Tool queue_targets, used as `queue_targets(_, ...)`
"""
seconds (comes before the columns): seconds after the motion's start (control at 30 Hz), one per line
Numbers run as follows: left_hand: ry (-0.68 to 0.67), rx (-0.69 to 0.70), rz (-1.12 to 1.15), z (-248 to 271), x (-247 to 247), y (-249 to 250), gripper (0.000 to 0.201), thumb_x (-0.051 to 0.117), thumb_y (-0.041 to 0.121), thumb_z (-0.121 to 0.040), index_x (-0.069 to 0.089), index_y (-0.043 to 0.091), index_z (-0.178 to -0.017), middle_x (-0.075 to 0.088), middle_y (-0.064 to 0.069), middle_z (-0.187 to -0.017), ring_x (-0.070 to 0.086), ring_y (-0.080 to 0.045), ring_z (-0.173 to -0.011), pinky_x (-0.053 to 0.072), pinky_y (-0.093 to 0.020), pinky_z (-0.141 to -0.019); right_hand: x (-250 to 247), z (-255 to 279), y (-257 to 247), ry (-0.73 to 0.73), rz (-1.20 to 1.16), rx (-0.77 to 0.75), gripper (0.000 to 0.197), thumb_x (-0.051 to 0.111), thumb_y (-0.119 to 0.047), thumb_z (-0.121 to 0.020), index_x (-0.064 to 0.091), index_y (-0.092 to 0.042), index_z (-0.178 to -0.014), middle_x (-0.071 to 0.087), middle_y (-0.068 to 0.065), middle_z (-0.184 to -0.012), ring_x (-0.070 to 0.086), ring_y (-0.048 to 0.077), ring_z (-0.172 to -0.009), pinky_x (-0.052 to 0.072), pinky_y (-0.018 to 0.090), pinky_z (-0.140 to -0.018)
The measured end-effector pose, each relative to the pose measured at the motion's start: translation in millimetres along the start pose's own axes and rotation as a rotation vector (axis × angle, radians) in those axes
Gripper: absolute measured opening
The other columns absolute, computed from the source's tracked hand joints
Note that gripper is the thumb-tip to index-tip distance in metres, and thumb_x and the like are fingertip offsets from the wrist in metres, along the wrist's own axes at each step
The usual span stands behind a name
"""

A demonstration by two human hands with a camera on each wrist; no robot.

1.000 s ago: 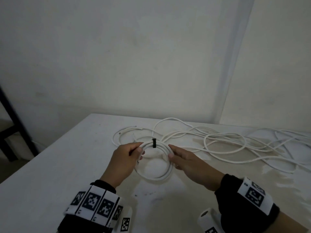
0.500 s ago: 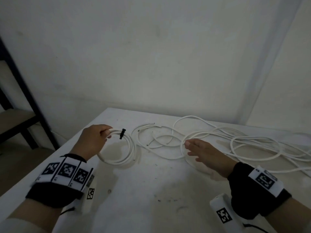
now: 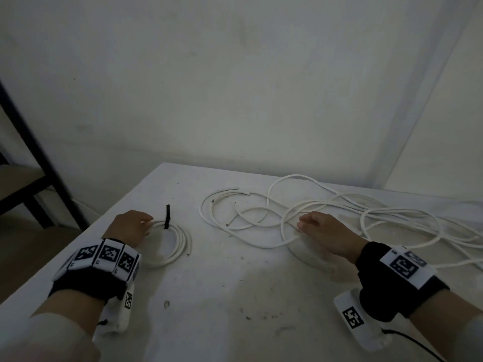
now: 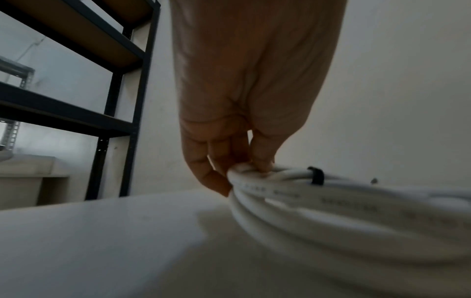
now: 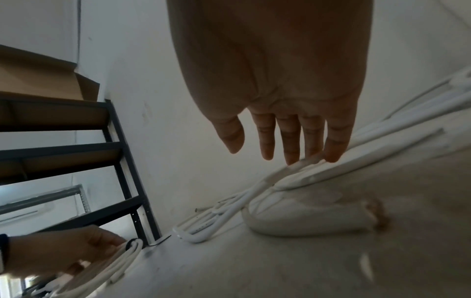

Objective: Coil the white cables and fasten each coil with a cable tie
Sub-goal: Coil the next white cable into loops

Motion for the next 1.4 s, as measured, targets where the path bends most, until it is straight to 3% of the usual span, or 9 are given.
queue_targets(0.1,-0.032,-0.052,-0.041,-5.4,3.6,-1.1,0.033,0.048,0.013,-0.094,0.057,0.011,-0.126,0.053,-0.011,-0.134,0.051,-0.029,-0.119,0.040,-0.030,-0.095,-3.8,-5.4,10.8,-0.006,0.048,0.035,0.034,0.052,-0.023,-0.092,0.053,-0.011,-0.123,0.052,0.005,-0.130,0.048,0.018,-0.119,0.035,0.025,-0.096)
queue_targets(0.23,-0.013,-0.063,-0.068,-9.2,5.1,10.2,0.045,0.046,0.017,-0.094,0.041,0.013,-0.138,0.039,-0.010,-0.146,0.040,-0.028,-0.131,0.031,-0.034,-0.108,-10.9,-9.9,18.3,-0.029,0.121,0.034,0.034,0.053,-0.017,-0.091,0.053,-0.012,-0.124,0.051,0.005,-0.130,0.046,0.017,-0.118,0.032,0.021,-0.091)
queue_targets(0.47,0.198,0.088,-0.121,10.3,-0.1,83.1,0.041,0.044,0.017,-0.091,0.047,0.024,-0.132,0.048,-0.009,-0.133,0.044,-0.029,-0.120,0.036,-0.034,-0.097,-9.3,-13.5,22.3,-0.119,0.309,-0.036,0.028,0.059,-0.017,-0.087,0.057,-0.013,-0.114,0.052,0.000,-0.105,0.049,0.014,-0.097,0.036,0.022,-0.082)
queue_targets(0.7,0.034,0.289,-0.123,35.5,34.0,145.8,0.040,0.045,0.017,-0.091,0.046,0.026,-0.130,0.047,-0.004,-0.133,0.042,-0.024,-0.123,0.037,-0.034,-0.098,-9.9,-9.2,14.6,-0.082,0.538,-0.089,0.009,0.049,-0.020,-0.089,0.047,-0.028,-0.088,0.048,-0.005,-0.102,0.049,0.019,-0.108,0.031,0.032,-0.088)
queue_targets(0.83,-0.118,0.399,-0.229,44.5,53.2,172.1,0.050,0.044,0.012,-0.090,0.038,0.029,-0.137,0.038,-0.006,-0.139,0.037,-0.025,-0.125,0.033,-0.035,-0.101,-16.6,-2.0,11.1,-0.008,0.445,-0.160,0.016,0.051,-0.020,-0.089,0.048,-0.030,-0.077,0.053,-0.007,-0.091,0.047,0.016,-0.089,0.032,0.033,-0.087)
queue_targets(0.93,-0.114,0.405,-0.358,46.9,57.3,181.8,0.044,0.045,0.016,-0.091,0.044,0.029,-0.133,0.039,-0.004,-0.139,0.036,-0.025,-0.126,0.027,-0.037,-0.103,-31.3,2.2,16.4,0.095,0.274,-0.229,0.024,0.060,-0.019,-0.084,0.048,-0.034,-0.068,0.057,-0.009,-0.079,0.051,0.014,-0.079,0.038,0.034,-0.084)
queue_targets(1.07,0.101,0.392,-0.396,44.5,51.3,187.0,0.032,0.032,0.030,-0.098,0.051,0.021,-0.122,0.051,-0.004,-0.127,0.044,-0.026,-0.120,0.027,-0.041,-0.101,-59.6,12.3,21.1,0.235,0.138,-0.337,0.025,0.065,-0.013,-0.083,0.050,-0.029,-0.070,0.053,-0.010,-0.068,0.048,0.002,-0.066,0.036,0.011,-0.063)
queue_targets(1.23,0.267,0.460,-0.086,45.8,29.5,189.4,0.026,0.036,0.030,-0.098,0.058,0.016,-0.101,0.064,-0.006,-0.105,0.058,-0.028,-0.100,0.040,-0.034,-0.079,-100.9,25.6,37.0,0.380,0.057,-0.337,0.024,0.060,-0.016,-0.087,0.053,-0.030,-0.069,0.059,-0.004,-0.067,0.055,0.016,-0.066,0.038,0.017,-0.063)
queue_targets(1.4,0.209,0.607,0.341,63.0,12.4,206.5,0.031,0.046,0.029,-0.095,0.054,0.010,-0.073,0.057,-0.005,-0.063,0.056,-0.029,-0.066,0.043,-0.036,-0.064,-143.4,43.3,51.1,0.518,0.036,-0.352,0.012,0.055,-0.017,-0.091,0.062,-0.016,-0.080,0.062,0.005,-0.066,0.057,0.022,-0.064,0.040,0.014,-0.060)
Point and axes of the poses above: each hand's wrist, its own z-axis away from the middle knuckle, its own x-axis out of the palm, y = z × x, the point moved 2 cm from there along -z, towards the middle knuckle
